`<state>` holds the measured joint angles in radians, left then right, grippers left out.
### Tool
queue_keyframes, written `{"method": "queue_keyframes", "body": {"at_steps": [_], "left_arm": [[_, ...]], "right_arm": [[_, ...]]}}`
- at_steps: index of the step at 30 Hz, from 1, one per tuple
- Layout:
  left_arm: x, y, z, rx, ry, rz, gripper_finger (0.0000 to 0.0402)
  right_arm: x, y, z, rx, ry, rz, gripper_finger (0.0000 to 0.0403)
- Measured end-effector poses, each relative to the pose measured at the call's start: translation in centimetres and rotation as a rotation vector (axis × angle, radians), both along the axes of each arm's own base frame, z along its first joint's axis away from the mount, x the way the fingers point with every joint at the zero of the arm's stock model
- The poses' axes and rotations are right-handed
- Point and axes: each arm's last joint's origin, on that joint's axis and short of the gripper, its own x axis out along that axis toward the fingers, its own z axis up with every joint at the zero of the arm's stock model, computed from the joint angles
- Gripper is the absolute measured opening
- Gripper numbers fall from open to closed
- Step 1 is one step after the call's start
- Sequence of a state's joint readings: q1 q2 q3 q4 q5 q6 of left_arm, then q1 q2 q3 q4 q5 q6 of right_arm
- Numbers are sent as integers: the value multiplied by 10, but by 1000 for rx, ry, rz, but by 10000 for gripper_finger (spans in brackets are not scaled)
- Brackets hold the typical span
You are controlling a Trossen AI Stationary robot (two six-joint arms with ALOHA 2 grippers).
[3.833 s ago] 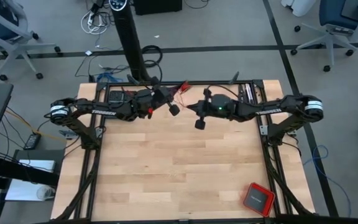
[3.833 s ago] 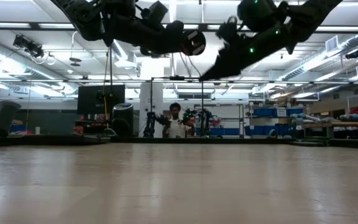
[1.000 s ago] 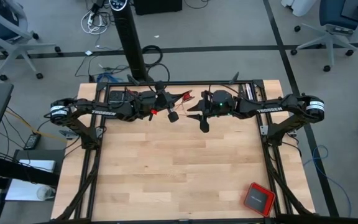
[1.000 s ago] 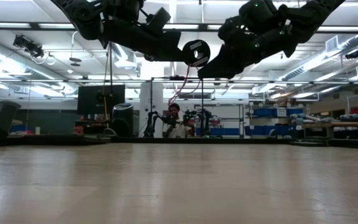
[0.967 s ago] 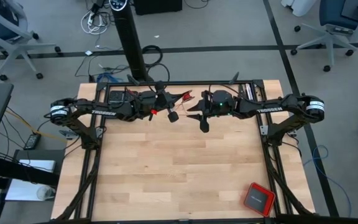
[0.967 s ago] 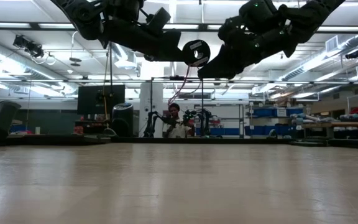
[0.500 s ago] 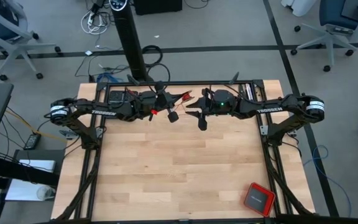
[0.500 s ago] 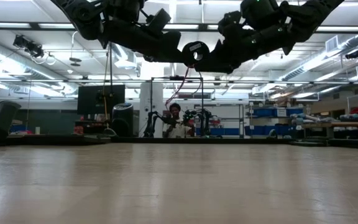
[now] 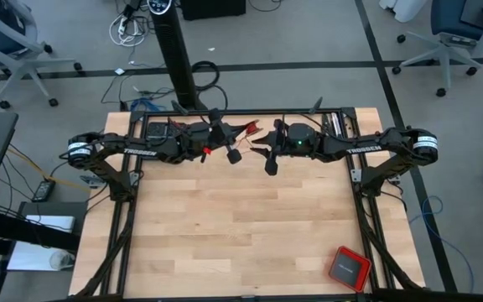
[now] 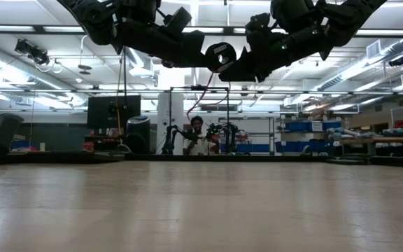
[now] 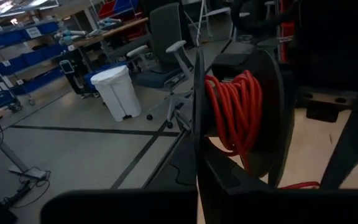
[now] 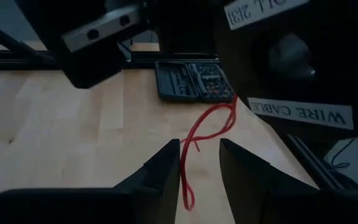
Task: Coil cords
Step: Coil the red wire onto the spool
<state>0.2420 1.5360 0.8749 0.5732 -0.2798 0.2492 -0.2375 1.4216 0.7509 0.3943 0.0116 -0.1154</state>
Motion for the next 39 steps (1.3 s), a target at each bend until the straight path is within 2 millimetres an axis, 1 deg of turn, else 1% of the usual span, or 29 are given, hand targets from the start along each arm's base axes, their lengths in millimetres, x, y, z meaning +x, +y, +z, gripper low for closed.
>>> {"method": "queue_keyframes", "body": {"at_steps": [4, 7, 10, 13, 15, 20, 27, 34, 39], "left_arm": [[0, 0, 1, -22, -30, 1, 1], [0, 0, 1, -23, -23, 1, 1], [0, 0, 1, -22, -25, 1, 1], [0, 0, 0, -24, -16, 1, 1], [0, 0, -1, -20, 2, 8, 1], [-3, 4, -6, 24, 79, 120, 1], [-8, 12, -15, 100, 241, 149, 1], [-16, 30, -21, 82, 313, 224, 1], [-20, 38, -22, 75, 328, 260, 1]], "right_arm": [[0, 0, 0, -18, 5, -10, 102], [0, -1, 1, -23, 0, -14, 85], [0, -1, 1, -26, 0, -14, 58], [0, -1, 1, -33, 2, -12, 20], [0, 0, 1, -46, 5, 10, 6], [1, 1, 1, -63, 8, 49, 4], [-1, 5, -3, -131, 72, 105, 2], [-17, 10, 0, -184, 210, 186, 1], [-30, 16, 8, -169, 231, 290, 1]]}}
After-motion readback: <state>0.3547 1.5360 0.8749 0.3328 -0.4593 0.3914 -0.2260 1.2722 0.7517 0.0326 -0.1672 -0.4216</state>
